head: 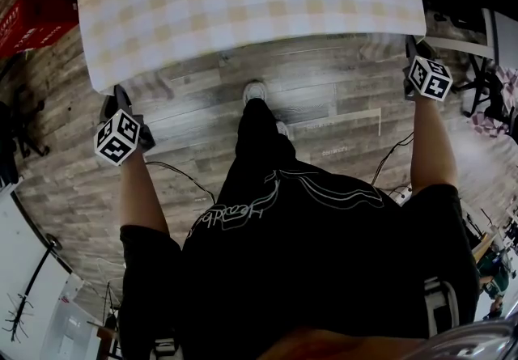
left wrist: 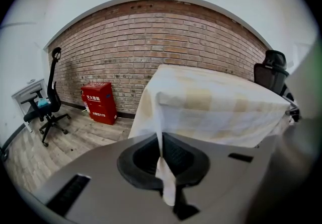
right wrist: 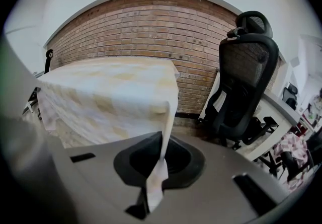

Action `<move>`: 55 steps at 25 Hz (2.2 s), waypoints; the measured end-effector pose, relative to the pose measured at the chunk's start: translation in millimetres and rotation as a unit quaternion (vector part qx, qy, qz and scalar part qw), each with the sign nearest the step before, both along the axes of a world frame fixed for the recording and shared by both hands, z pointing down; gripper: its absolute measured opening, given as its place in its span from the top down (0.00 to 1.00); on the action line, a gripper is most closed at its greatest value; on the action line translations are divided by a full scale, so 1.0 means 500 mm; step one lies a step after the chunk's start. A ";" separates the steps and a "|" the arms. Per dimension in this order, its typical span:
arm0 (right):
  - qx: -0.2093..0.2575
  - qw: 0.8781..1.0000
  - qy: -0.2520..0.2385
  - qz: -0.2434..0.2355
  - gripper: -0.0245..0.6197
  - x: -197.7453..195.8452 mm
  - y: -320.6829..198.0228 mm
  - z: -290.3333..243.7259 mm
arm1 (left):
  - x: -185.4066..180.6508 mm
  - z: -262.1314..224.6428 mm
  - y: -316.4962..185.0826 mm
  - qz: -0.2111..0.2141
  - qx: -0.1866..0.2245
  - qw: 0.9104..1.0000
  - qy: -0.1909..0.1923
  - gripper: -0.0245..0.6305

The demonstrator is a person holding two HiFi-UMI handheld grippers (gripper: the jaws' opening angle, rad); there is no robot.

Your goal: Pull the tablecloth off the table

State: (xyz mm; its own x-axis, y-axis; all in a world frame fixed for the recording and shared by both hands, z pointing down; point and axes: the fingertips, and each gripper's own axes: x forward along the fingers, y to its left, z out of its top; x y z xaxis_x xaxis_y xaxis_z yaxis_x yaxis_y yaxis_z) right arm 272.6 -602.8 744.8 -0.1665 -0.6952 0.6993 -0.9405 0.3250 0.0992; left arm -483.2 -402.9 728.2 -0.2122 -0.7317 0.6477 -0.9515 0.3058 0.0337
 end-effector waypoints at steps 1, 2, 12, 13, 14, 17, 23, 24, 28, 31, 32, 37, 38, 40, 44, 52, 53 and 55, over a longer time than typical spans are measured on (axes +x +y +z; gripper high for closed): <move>0.000 1.000 -0.001 0.001 0.97 0.001 0.003 -0.002 | 0.000 -0.001 0.003 0.001 -0.001 1.000 0.002 0.95; -0.001 1.000 -0.006 0.005 0.97 0.003 0.007 -0.004 | 0.001 -0.003 0.005 0.002 -0.002 1.000 0.003 0.95; 0.013 0.994 -0.082 0.065 0.97 0.015 0.047 -0.064 | 0.011 -0.058 0.044 -0.032 0.010 0.999 0.024 0.95; 0.013 0.994 -0.085 0.063 0.97 0.016 0.050 -0.070 | 0.012 -0.068 0.045 -0.031 0.012 0.999 0.023 0.95; 0.014 0.994 -0.087 0.061 0.97 0.017 0.052 -0.077 | 0.012 -0.078 0.046 -0.030 0.014 0.999 0.022 0.95; 0.019 0.993 -0.099 0.061 0.97 0.018 0.054 -0.100 | 0.015 -0.113 0.046 -0.028 0.025 0.999 0.016 0.95; 0.031 0.990 -0.124 0.058 0.97 0.015 0.074 -0.166 | 0.036 -0.200 0.049 -0.023 0.053 0.998 0.009 0.95; 0.033 0.990 -0.126 0.056 0.97 0.014 0.077 -0.177 | 0.041 -0.215 0.049 -0.020 0.057 0.998 0.006 0.95; 0.048 0.988 -0.141 0.050 0.97 0.002 0.081 -0.229 | 0.062 -0.276 0.039 -0.008 0.078 0.997 0.000 0.95; 0.061 0.986 -0.148 0.039 0.97 -0.016 0.083 -0.274 | 0.079 -0.312 0.031 -0.002 0.088 0.996 0.000 0.95; 0.067 0.986 -0.151 0.033 0.97 -0.023 0.085 -0.291 | 0.086 -0.324 0.031 0.001 0.090 0.996 0.000 0.95; 0.096 0.982 -0.163 0.002 0.97 -0.058 0.079 -0.384 | 0.127 -0.386 0.021 0.014 0.107 0.994 0.005 0.95; 0.102 0.982 -0.159 -0.007 0.97 -0.067 0.069 -0.402 | 0.133 -0.399 0.013 0.015 0.109 0.994 0.006 0.95; 0.112 0.982 -0.151 -0.023 0.97 -0.091 0.044 -0.440 | 0.138 -0.430 -0.013 0.016 0.112 0.994 0.007 0.95; 0.119 0.979 -0.163 -0.036 0.97 -0.135 0.015 -0.495 | 0.148 -0.488 -0.048 0.016 0.129 0.991 0.019 0.95; 0.121 0.966 -0.226 -0.017 0.97 -0.173 0.000 -0.528 | 0.196 -0.562 -0.091 0.036 0.155 0.987 0.032 0.95; 0.121 0.966 -0.227 -0.016 0.97 -0.171 0.006 -0.532 | 0.205 -0.568 -0.087 0.039 0.155 0.987 0.031 0.95; 0.122 0.965 -0.231 -0.017 0.97 -0.168 0.014 -0.540 | 0.219 -0.580 -0.080 0.047 0.156 0.986 0.027 0.95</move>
State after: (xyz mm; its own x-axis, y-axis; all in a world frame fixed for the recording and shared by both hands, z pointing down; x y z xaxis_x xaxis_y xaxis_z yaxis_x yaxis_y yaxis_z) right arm 188.8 -595.9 474.6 -0.4459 -0.8191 0.3608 -0.8924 0.3756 -0.2502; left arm -373.8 -442.9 438.3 -0.1059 -0.9116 0.3972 -0.9692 0.1839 0.1637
